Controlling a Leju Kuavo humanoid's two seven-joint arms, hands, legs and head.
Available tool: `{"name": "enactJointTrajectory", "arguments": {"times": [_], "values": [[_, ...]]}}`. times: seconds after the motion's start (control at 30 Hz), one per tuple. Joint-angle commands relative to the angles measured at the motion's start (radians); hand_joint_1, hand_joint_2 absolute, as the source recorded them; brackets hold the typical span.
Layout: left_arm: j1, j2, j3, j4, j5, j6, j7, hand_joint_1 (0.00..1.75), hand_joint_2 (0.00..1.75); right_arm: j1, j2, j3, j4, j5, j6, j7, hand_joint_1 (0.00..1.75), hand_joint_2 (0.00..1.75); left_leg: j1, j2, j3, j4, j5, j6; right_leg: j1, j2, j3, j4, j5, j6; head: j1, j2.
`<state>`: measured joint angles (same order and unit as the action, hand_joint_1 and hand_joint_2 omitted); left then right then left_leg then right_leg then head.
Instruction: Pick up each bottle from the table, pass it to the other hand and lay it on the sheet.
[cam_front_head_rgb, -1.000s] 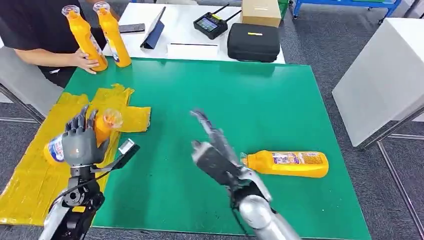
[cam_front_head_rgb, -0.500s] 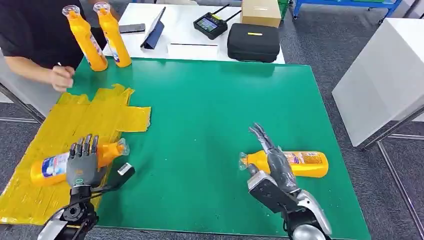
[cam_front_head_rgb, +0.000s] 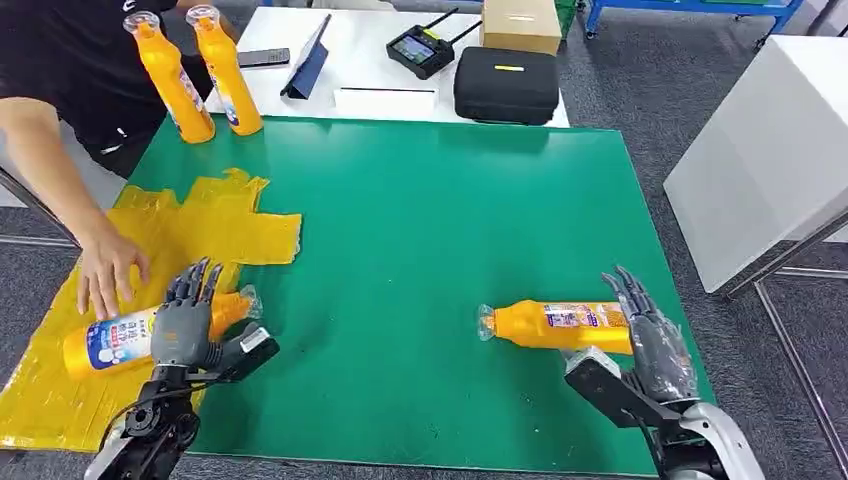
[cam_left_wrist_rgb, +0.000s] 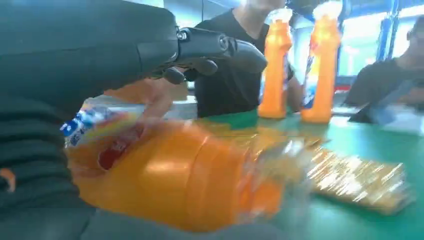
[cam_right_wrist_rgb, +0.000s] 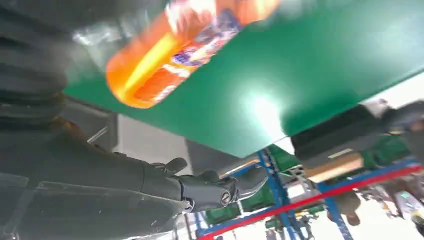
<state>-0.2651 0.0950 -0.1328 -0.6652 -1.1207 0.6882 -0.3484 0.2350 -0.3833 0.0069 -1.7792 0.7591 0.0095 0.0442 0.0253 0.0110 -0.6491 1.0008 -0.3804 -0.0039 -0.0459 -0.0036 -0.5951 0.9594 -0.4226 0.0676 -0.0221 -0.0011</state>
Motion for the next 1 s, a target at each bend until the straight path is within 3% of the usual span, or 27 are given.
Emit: {"name": "enactJointTrajectory", "arguments": {"times": [0.03,0.13,0.27,0.47,0.73,1.0], "values": [[0.120,0.043,-0.023,-0.469,0.685,-0.074,-0.193,0.00,0.00,-0.019,-0.123,-0.006,0.191,0.020,0.040,0.017,0.00,1.75,0.000,-0.003,0.005,0.002,-0.004,0.002,0.001,-0.002,0.007,0.000,-0.004,-0.006,0.000,0.000],[0.155,0.063,-0.036,-0.574,0.750,-0.082,-0.178,0.00,0.00,-0.061,-0.122,0.018,0.244,0.020,0.046,0.009,0.00,1.75,0.001,0.003,0.005,0.003,-0.005,0.002,0.002,0.004,0.005,0.001,-0.003,-0.006,0.000,0.000],[0.152,0.058,-0.037,-0.577,0.826,-0.082,-0.217,0.00,0.00,-0.074,-0.127,0.041,0.251,0.019,0.049,0.010,0.00,1.75,0.000,-0.001,0.003,0.000,-0.002,0.002,0.001,-0.001,0.005,0.000,-0.002,-0.005,0.000,0.000],[0.132,0.080,-0.067,-0.691,0.986,-0.211,-0.174,0.00,0.00,-0.273,-0.064,0.188,0.499,0.082,0.054,0.007,0.00,1.75,0.002,0.004,0.004,-0.001,-0.003,0.002,0.003,0.005,0.005,-0.002,0.001,-0.005,0.000,0.000],[0.046,0.060,-0.116,-0.604,0.984,-0.241,-0.178,0.00,0.00,-0.275,-0.038,0.216,0.514,0.091,0.047,0.023,0.00,1.75,0.001,-0.001,0.004,-0.001,0.000,0.003,0.002,-0.001,0.006,-0.001,-0.001,-0.004,0.000,0.000],[0.063,0.079,-0.106,-0.615,1.023,-0.232,-0.185,0.00,0.00,-0.352,-0.029,0.278,0.614,0.113,0.065,0.033,0.00,1.75,0.000,0.002,0.004,-0.001,-0.001,0.003,0.001,0.003,0.005,-0.001,0.000,-0.004,0.000,0.000]]}}
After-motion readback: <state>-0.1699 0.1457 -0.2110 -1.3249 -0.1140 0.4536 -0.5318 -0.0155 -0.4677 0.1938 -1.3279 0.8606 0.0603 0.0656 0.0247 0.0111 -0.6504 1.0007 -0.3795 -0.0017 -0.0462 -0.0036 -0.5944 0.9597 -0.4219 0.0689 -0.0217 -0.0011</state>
